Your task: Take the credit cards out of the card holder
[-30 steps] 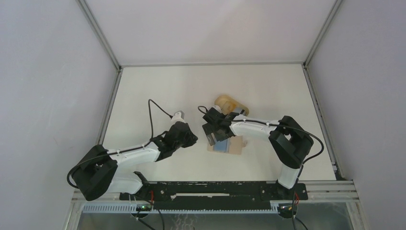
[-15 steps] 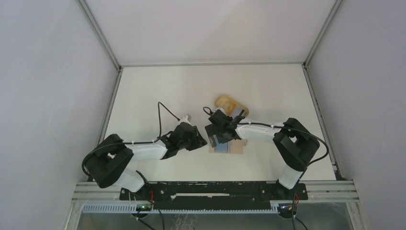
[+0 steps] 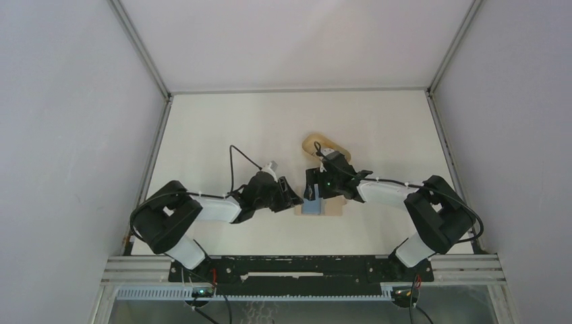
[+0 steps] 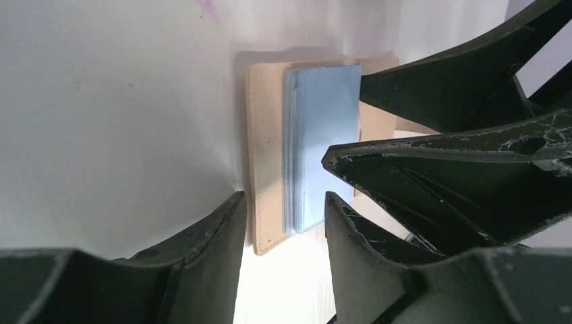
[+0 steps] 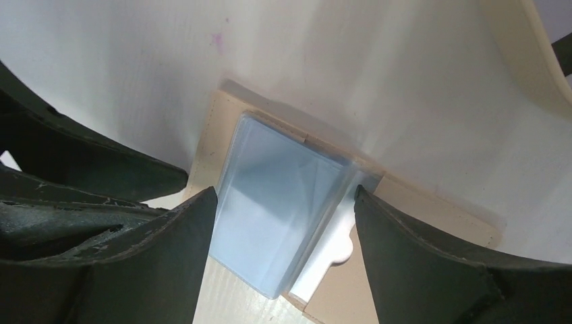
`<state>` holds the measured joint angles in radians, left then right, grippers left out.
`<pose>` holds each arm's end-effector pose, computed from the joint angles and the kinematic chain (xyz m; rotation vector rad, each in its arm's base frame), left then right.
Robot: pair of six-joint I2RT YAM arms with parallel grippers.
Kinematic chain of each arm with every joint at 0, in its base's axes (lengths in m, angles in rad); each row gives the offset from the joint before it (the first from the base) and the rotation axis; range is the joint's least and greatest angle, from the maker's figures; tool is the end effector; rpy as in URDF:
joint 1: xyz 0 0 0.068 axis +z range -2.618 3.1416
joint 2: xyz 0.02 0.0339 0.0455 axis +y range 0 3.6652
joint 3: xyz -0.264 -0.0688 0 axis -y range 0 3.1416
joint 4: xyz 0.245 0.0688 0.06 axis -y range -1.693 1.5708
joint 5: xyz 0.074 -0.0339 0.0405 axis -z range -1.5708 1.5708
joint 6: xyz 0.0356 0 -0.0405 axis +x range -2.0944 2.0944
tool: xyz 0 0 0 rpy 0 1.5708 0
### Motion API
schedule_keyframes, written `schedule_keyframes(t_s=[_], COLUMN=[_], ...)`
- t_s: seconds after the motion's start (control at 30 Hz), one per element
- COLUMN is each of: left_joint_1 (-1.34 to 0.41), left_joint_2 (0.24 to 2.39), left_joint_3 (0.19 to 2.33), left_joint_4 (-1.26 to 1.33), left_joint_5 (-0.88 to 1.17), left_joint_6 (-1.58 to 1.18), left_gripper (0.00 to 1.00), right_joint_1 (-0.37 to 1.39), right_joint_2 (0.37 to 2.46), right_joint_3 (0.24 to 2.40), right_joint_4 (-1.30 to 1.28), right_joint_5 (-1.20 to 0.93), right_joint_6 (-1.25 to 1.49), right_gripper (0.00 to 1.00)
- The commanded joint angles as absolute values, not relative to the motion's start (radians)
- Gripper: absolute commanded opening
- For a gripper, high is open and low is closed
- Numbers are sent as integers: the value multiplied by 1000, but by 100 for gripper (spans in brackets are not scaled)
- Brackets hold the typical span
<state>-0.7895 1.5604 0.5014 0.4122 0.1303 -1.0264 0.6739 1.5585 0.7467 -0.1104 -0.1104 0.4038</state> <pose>0.1916 -0.1998 0.1274 -0.2114 2.4526 -1.0645 0.2280 0.1871 0.1538 -0.3951 2.5519 0.5678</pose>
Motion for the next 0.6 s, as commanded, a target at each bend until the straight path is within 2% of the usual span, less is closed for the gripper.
schedule_keyframes(t_s=[0.0,0.27,0.5,0.57], left_joint_1=[-789,-780,-769,-769], left_joint_2=[1590,1640,1568,1571], left_joint_3=[514,405,335,327], left_joint_4=[476,842,870,885], left_joint_5=[173,239,174,171], left_joint_6=[-1062,-1170,-1167,-1170], left_gripper=[52,51,44,39], right_joint_1=[656,629,624,623], right_joint_2=[1604,1613,1621,1623], right_joint_3=[667,623,615,615], right_joint_4=[-47,52,72,72], right_joint_5=[-213,-287,-302,-305], right_joint_6=[416,424,427,427], right_gripper=[83,82,83,82])
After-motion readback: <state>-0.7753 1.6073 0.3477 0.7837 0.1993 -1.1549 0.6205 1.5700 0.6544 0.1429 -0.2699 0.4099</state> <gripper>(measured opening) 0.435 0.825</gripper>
